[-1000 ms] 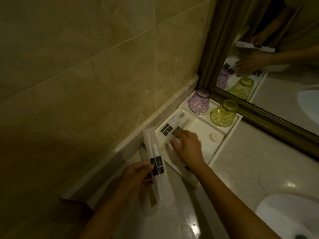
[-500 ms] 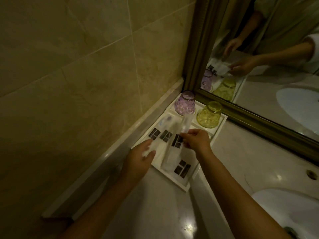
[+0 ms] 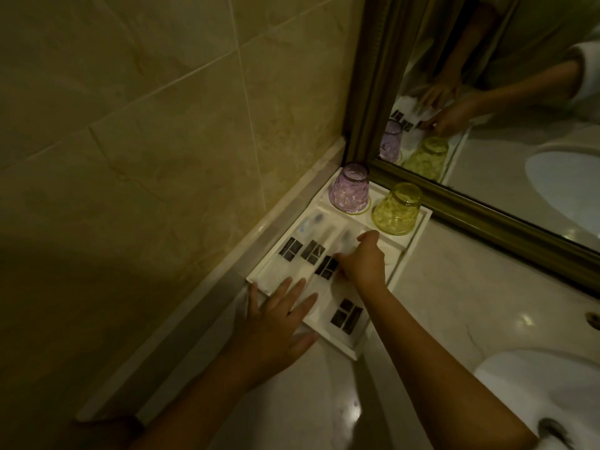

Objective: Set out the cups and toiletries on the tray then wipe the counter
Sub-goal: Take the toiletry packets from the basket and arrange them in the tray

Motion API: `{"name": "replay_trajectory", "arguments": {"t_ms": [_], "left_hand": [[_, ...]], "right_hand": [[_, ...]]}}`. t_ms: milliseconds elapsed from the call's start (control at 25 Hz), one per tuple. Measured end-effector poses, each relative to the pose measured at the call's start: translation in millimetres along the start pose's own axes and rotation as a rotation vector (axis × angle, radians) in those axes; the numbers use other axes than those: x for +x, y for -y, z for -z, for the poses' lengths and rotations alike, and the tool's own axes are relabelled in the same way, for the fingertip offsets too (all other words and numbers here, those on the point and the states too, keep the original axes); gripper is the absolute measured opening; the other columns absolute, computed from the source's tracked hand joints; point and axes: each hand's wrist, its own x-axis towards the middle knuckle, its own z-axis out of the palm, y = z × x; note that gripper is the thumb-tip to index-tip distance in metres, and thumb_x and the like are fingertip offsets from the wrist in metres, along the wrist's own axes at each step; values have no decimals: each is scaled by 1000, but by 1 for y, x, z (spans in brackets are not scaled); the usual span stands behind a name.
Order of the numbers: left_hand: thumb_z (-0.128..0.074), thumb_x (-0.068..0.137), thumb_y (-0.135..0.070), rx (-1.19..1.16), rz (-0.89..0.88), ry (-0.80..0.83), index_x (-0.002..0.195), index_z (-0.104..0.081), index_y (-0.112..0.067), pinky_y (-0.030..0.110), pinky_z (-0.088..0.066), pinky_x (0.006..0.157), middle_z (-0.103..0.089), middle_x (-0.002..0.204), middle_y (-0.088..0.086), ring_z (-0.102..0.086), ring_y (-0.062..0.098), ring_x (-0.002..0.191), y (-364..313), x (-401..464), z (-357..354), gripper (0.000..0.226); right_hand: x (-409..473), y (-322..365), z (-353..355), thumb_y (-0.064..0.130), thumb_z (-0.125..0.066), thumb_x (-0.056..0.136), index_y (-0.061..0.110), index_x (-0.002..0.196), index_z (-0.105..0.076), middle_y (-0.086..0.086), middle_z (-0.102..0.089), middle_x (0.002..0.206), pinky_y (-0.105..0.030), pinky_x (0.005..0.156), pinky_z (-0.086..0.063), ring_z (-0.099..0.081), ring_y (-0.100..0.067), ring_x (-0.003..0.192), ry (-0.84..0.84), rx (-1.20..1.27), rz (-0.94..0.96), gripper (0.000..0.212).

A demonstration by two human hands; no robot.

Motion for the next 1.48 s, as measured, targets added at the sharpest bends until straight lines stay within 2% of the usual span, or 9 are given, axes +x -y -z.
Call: {"name": "replay_trajectory", "arguments": {"t_ms": [120,240,360,560,800,920,1080,1280,1480], "left_hand": [[-9,80,-70,-3,3,33,142,-8,-43,56,22,102,-6,158,-7,2,14,145,-1,0,-5,68],[-9,80,-71,5,5,41,141,-11,-44,57,18,104,-10,158,-6,-3,15,145,2,-1,-6,67],[-12,81,-70,24,-4,22,141,-19,-41,58,14,105,-17,157,-3,-10,17,145,0,-1,-5,67],[-20,83,-67,81,-8,-33,135,-37,-38,66,-8,105,-24,155,-1,-18,22,142,-5,-4,3,62],[-4,78,-72,57,-27,96,143,-10,-39,63,15,105,4,157,-12,1,13,145,2,-1,2,73],[-13,80,-73,97,-33,208,143,2,-40,62,22,102,14,157,-10,11,15,144,0,3,7,73],[-24,83,-67,35,-88,119,143,4,-41,56,21,105,5,159,-4,8,15,145,-5,-5,22,71],[-37,88,-51,5,-125,-59,141,-27,-29,47,-1,114,-38,147,-3,-32,12,135,-28,-17,53,58],[-43,86,-49,-73,-279,-198,136,-40,-25,42,-13,112,-54,133,-1,-47,17,123,-77,-40,53,55]], "right_hand": [[-7,-8,6,36,-69,76,12,118,-43,-14,-61,106,-36,65,-43,-59,-34,93,-73,-409,228,55],[-12,-21,11,41,-64,78,16,125,-48,-12,-54,126,-43,89,-39,-46,-32,115,-82,-611,462,56],[-13,-32,11,46,-57,81,19,134,-39,-8,-42,143,-53,109,-19,-31,-29,135,30,-692,474,63],[-10,-37,3,52,-46,86,20,142,-25,-7,-28,152,-60,111,-5,-18,-26,142,44,-811,494,68],[-11,-37,-1,54,-34,90,22,146,-13,-6,-17,156,-62,110,2,-10,-26,144,65,-880,471,68],[-19,-33,6,53,-30,92,23,146,-10,-6,-13,158,-61,111,4,-6,-25,145,69,-871,461,66],[-48,-22,31,49,-34,92,26,146,-14,-6,-20,156,-58,112,0,-12,-24,144,-38,-790,491,62],[-120,-27,71,44,-44,89,23,135,-38,-8,-51,134,-47,110,-19,-43,-27,125,-98,-744,479,50],[-208,-73,108,40,-49,87,20,124,-50,-5,-59,120,-41,104,-28,-51,-25,113,-233,-755,333,43]]}}
